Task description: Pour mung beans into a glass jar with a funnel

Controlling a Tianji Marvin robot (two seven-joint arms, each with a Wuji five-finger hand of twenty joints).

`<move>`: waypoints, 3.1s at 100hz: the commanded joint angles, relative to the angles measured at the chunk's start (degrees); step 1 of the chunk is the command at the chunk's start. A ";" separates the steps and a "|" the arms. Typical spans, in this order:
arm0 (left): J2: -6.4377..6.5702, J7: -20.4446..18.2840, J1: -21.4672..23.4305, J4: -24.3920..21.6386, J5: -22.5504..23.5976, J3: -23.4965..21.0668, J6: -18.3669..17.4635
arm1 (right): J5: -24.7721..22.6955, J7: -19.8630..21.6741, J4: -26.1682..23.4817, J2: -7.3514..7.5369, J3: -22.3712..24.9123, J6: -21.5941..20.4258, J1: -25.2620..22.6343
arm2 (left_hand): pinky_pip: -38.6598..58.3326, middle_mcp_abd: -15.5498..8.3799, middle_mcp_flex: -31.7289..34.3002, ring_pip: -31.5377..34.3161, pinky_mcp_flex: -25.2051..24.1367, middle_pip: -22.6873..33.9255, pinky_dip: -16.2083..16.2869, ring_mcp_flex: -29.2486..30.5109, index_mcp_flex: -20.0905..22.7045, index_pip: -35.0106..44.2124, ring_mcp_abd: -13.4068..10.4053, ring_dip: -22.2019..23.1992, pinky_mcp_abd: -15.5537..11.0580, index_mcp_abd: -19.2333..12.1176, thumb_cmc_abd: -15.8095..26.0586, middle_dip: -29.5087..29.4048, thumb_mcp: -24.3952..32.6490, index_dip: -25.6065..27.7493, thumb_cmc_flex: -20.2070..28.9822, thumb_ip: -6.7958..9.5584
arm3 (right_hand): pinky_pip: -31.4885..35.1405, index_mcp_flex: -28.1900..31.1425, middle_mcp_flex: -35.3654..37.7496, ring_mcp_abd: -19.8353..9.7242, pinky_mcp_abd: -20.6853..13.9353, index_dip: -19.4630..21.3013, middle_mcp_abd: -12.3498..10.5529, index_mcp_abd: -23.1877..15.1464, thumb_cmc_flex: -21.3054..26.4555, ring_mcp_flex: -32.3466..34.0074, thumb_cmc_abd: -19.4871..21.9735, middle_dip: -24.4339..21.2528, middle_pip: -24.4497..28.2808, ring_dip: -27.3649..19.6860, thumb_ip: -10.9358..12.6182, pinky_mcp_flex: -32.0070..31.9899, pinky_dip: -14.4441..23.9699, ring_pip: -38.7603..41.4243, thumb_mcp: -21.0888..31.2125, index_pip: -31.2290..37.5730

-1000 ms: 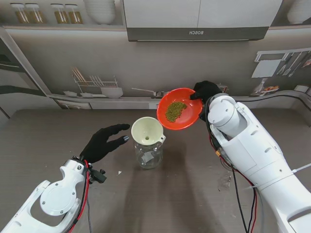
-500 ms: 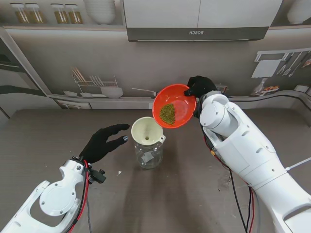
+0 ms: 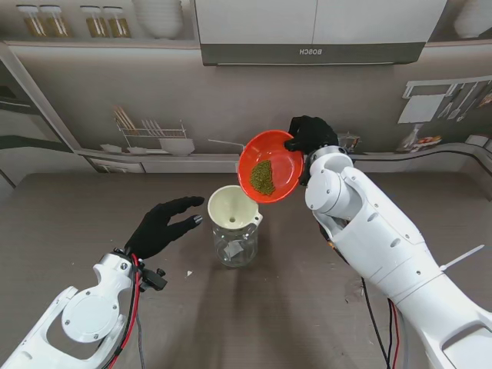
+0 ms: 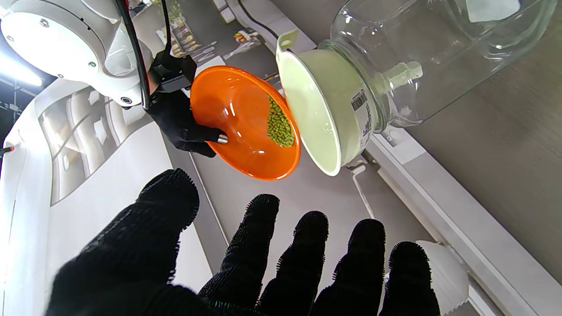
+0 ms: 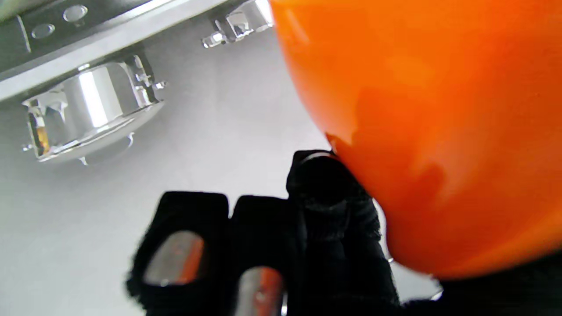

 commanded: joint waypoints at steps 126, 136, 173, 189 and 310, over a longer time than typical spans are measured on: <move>-0.29 -0.96 0.18 0.09 -0.43 -0.35 -0.24 | -16.03 -13.29 1.12 -0.29 -5.97 -9.58 -0.18 | -1.38 0.41 1.31 0.19 -0.03 -0.51 0.46 0.67 0.31 0.00 0.51 0.43 0.14 0.29 2.67 -0.37 -0.93 0.04 1.27 1.46 | 7.40 2.14 3.98 -9.06 -8.27 1.70 1.62 -4.10 3.09 0.93 3.40 -0.89 -0.16 1.37 0.83 3.01 0.63 4.68 6.88 4.01; -0.30 -0.93 0.23 0.08 -0.47 -0.40 -0.31 | -17.54 -14.05 1.12 -0.08 -6.44 -9.89 -0.10 | -1.37 0.31 1.33 0.24 0.00 -0.51 0.46 0.74 0.29 -0.01 0.61 0.46 0.12 0.36 2.67 -0.37 -0.93 0.04 1.29 1.46 | 7.37 2.01 3.97 -9.23 -8.49 1.67 1.48 -4.24 2.92 0.94 3.44 -0.92 -0.13 1.39 0.79 3.02 0.62 4.64 6.89 4.10; -0.33 -0.83 0.36 -0.02 -0.58 -0.49 -0.23 | -21.84 -18.36 1.35 0.19 -7.99 -11.04 -0.18 | -1.37 0.38 1.31 0.20 0.01 -0.52 0.45 0.69 0.43 0.03 0.56 0.46 0.18 0.33 2.70 -0.37 -0.90 0.04 1.27 1.47 | 7.31 1.82 3.89 -9.58 -8.82 1.49 1.17 -4.55 2.60 0.95 3.60 -1.05 0.03 1.46 0.70 3.03 0.61 4.52 6.95 4.45; -0.32 -0.90 0.35 -0.02 -0.66 -0.47 -0.16 | -23.68 -20.12 1.36 0.37 -8.62 -11.35 -0.24 | -1.38 0.39 1.29 0.18 -0.03 -0.53 0.45 0.69 0.43 0.01 0.60 0.45 0.16 0.34 2.71 -0.38 -0.91 0.03 1.27 1.46 | 7.23 1.65 3.89 -9.89 -9.06 1.42 0.94 -4.70 2.39 0.96 3.71 -1.13 0.10 1.49 0.64 3.04 0.58 4.44 6.96 4.61; -0.40 -0.57 0.50 0.05 -0.62 -0.74 -0.31 | -32.29 -27.10 4.54 1.37 -14.61 -11.47 2.96 | -1.34 0.58 1.44 0.26 0.09 -0.49 0.44 0.86 0.57 0.08 0.65 0.50 0.19 0.44 2.70 -0.36 -0.88 0.06 1.31 1.47 | 6.81 0.67 3.39 -11.19 -10.25 1.04 0.06 -5.33 1.68 1.03 4.27 -1.42 0.58 1.61 0.37 3.05 0.38 3.86 7.01 5.50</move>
